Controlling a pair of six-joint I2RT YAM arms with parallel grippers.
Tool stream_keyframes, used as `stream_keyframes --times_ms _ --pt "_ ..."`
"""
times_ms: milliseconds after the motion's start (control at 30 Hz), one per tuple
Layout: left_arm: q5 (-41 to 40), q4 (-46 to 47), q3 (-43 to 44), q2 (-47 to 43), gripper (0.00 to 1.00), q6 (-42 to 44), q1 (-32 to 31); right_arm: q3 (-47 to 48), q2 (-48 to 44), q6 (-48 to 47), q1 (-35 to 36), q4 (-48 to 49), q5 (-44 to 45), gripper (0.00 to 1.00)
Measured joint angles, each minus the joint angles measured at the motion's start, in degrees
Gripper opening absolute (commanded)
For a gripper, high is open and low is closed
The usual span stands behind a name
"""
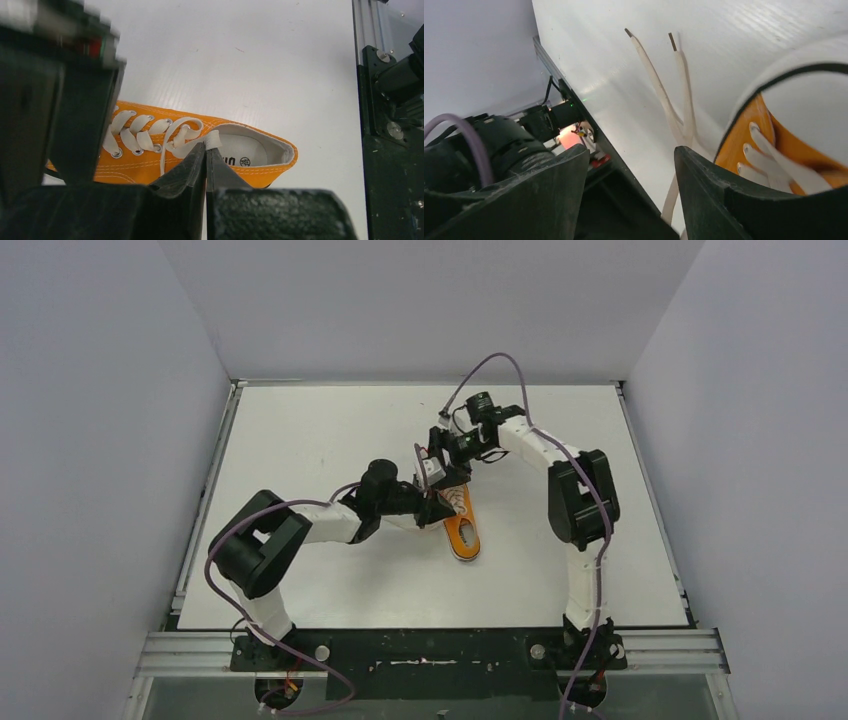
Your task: Tie the shoes
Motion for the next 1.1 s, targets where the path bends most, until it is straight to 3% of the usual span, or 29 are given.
stream_keyframes --times_ms 100,333,533,700,867,1100 --pt "-0.2 -0.5 1.0 1.0 0.0 -3.7 0.1 -2.8 -7.6 -0.1 -3.3 0.2 3.3 0.65" --pt "-0.8 -4.8 5.9 3.2 0.0 -12.6 1.7 -22.3 -34.5 -3.8 -6.3 8.7 19.0 0.7" --pt "-0.6 -15.0 13.3 6.1 0.0 -15.4 2.6 -40.5 -51.6 -17.8 4.6 20.3 32.6 0.73" --pt "0.6 -20.5 15.7 7.3 0.0 -16.0 3.1 -55.0 -60.6 -37.4 14.5 28.2 32.9 0.83" --pt "3.0 -26.4 20.4 10.3 0.0 -16.0 3.5 -59.9 -60.5 -59.0 23.4 31.6 33.5 0.82" --pt "5.7 -31.1 22.6 11.2 0.0 -15.1 4.1 -57.1 -42.5 -79.4 28.3 40.5 38.6 0.77"
